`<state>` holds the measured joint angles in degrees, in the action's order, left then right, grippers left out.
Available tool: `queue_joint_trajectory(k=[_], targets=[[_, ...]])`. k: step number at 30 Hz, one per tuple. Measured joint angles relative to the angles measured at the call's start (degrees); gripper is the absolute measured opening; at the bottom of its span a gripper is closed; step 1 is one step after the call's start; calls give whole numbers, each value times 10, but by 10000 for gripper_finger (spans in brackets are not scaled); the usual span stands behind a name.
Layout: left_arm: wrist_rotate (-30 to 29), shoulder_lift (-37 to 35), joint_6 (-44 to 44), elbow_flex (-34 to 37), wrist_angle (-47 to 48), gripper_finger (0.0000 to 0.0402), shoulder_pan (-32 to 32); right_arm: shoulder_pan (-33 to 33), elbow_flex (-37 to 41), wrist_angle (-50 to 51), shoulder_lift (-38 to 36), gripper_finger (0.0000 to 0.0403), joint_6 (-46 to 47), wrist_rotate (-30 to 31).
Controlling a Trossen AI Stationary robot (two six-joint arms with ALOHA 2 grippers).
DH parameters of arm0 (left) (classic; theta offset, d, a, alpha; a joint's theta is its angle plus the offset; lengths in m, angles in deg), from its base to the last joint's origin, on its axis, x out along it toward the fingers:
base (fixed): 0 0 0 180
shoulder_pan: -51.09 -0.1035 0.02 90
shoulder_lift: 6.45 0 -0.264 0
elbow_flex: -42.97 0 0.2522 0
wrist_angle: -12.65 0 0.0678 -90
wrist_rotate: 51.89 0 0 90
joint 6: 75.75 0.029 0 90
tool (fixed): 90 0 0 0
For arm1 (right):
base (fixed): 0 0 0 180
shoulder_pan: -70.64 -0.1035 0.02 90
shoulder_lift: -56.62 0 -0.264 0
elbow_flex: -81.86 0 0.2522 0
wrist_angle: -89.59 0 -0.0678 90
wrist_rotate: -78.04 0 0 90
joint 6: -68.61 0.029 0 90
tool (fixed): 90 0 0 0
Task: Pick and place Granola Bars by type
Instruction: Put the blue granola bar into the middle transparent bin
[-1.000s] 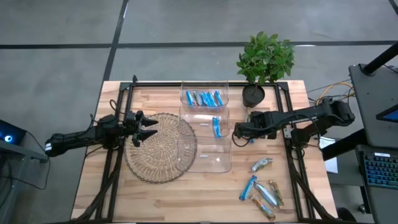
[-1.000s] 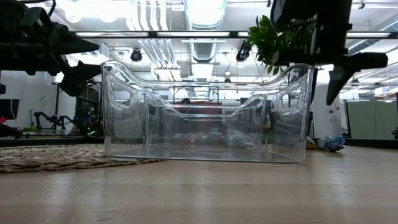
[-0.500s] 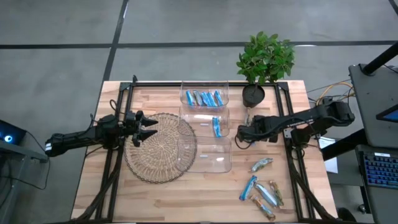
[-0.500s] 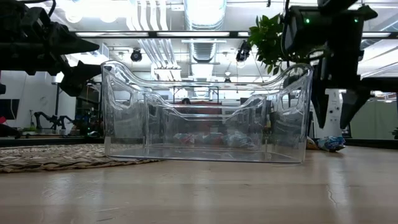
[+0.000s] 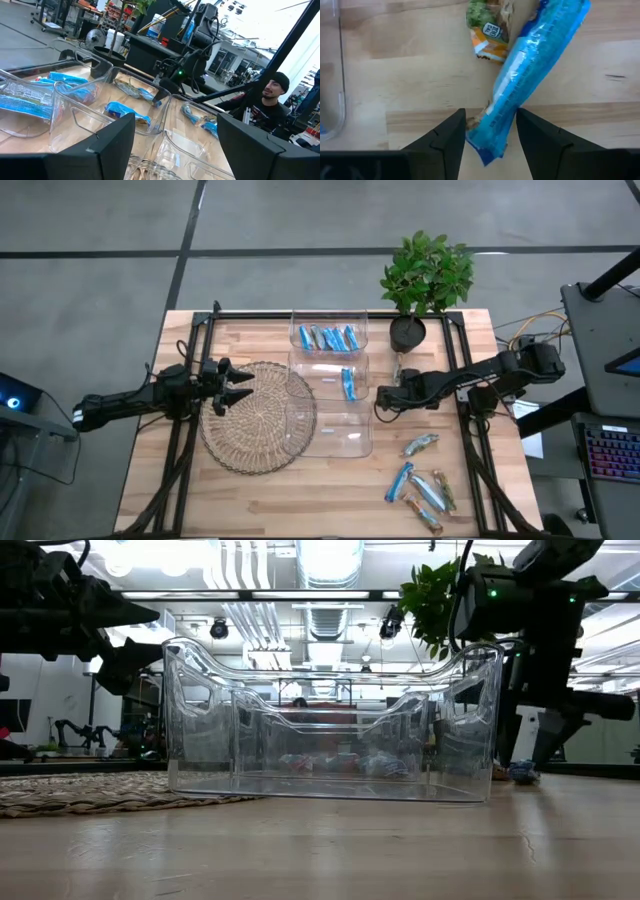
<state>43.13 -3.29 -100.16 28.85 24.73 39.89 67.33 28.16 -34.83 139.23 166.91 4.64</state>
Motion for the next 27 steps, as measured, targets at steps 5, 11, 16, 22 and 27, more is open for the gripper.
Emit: queue_joint_trajectory(k=[5,11,16,22,27], targets=[[0,0,0,0,0,261,0,0,11,-1,0,159,18,-13],[0,0,0,0,0,261,0,-1,28,-2,0,107,37,-30],[0,0,0,0,0,261,0,-1,29,-2,0,42,39,-32],[0,0,0,0,0,261,0,-25,11,25,-4,16,76,-40],[0,0,0,0,0,261,0,-73,-47,114,-7,14,86,-35]])
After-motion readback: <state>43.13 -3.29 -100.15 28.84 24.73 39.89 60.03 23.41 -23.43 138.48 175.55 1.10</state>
